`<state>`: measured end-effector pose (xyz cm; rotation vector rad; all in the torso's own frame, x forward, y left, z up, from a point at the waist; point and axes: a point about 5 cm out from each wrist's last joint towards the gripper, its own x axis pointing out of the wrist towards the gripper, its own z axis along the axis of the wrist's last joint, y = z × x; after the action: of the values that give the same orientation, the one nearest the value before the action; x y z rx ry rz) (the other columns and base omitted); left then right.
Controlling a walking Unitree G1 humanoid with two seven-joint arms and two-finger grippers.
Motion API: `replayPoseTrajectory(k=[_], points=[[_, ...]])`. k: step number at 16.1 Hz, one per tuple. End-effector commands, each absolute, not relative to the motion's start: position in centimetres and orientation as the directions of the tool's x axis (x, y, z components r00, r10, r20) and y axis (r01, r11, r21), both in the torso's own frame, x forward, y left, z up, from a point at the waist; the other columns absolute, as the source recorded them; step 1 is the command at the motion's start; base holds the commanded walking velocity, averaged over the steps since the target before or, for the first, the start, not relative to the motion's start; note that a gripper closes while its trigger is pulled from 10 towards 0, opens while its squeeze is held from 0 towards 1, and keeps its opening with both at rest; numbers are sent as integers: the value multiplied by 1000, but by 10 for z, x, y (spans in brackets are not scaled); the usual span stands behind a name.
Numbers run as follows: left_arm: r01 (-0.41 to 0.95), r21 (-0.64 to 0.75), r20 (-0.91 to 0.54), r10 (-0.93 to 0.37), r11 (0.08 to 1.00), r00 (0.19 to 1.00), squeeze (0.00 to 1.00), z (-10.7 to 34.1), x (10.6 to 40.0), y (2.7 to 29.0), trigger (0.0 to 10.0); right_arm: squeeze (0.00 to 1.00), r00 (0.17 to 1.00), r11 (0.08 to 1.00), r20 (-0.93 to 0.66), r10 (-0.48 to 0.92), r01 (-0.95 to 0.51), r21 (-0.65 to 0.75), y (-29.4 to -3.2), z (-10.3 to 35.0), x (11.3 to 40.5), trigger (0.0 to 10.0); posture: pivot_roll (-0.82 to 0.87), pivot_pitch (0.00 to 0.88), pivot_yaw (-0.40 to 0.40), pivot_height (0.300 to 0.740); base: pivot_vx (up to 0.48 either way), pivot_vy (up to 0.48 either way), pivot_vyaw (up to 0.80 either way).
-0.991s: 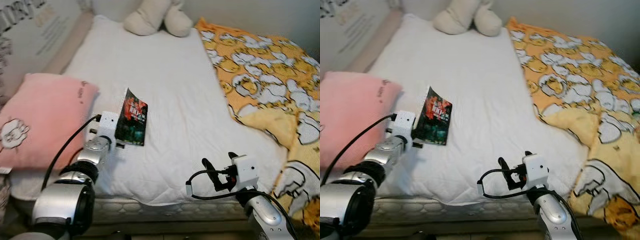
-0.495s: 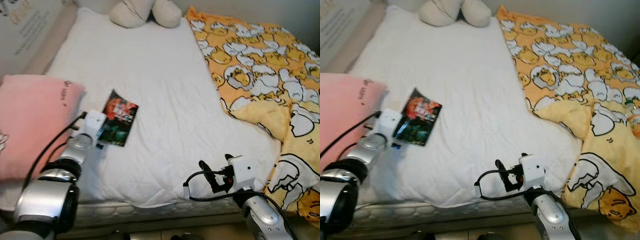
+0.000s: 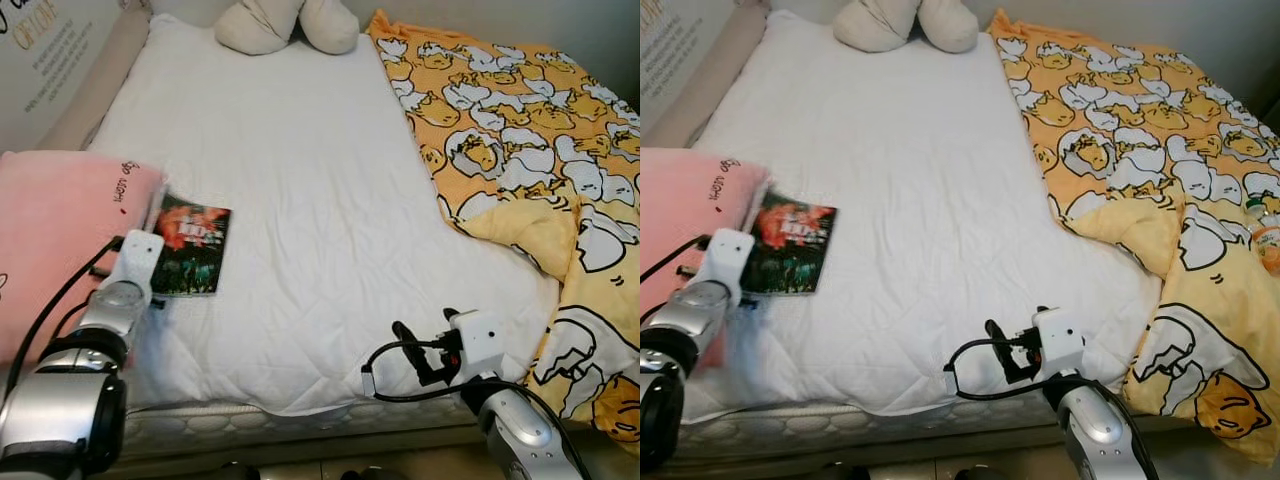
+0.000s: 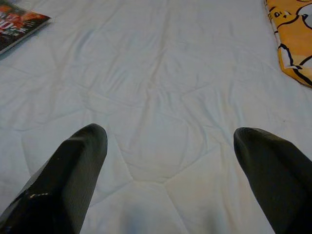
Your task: Clean up the room
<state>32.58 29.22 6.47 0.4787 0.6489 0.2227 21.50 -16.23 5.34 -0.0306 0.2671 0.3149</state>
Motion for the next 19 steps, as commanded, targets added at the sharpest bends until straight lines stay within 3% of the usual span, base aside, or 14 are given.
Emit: replayPoseTrajectory(k=[1,5,8,9,11,12,14,15,16,19], points=[[-38,528,-526,361,849,770,1000,65,325,296,10000,0,908,948,-283,308,-316,16,-163,51,216,10000,-147,68,-72,740,0,0,0],[12,544,-507,317,839,801,1000,73,335,286,10000,0,903,945,-289,319,-328,21,-159,49,219,10000,-137,53,-71,740,0,0,0],[39,560,-387,220,827,896,1000,96,355,268,10000,0,913,948,-264,312,-319,18,-159,52,222,10000,-131,37,-53,740,0,0,0],[106,443,-291,30,890,956,1000,101,364,233,10000,0,937,957,-203,286,-290,10,-161,61,228,10000,-126,18,-30,740,0,0,0],[137,271,-194,-85,953,977,1000,93,357,203,10000,0,960,972,-155,233,-237,-6,-165,68,234,10000,-110,0,-18,740,0,0,0],[122,215,-140,-93,969,986,1000,92,353,193,10000,0,965,975,-144,220,-224,-7,-166,69,236,10000,-100,0,-15,740,0,0,0],[106,-49,52,-104,993,993,1000,101,320,151,10000,0,969,976,-125,215,-217,-2,-165,70,242,10000,-58,0,-17,740,0,0,0],[109,-28,58,-108,994,992,973,96,307,140,10000,0,968,975,-121,221,-223,-4,-162,70,246,10000,-47,0,-16,740,0,-458,0],[65,19,32,-65,998,997,0,83,299,137,10000,0,966,972,-117,232,-234,-2,-159,70,249,10000,-35,0,-24,740,0,-469,744],[37,2,-57,-37,999,998,0,54,288,128,10000,0,964,970,-113,242,-244,1,-153,69,257,10000,-31,0,-34,740,0,-480,679]])
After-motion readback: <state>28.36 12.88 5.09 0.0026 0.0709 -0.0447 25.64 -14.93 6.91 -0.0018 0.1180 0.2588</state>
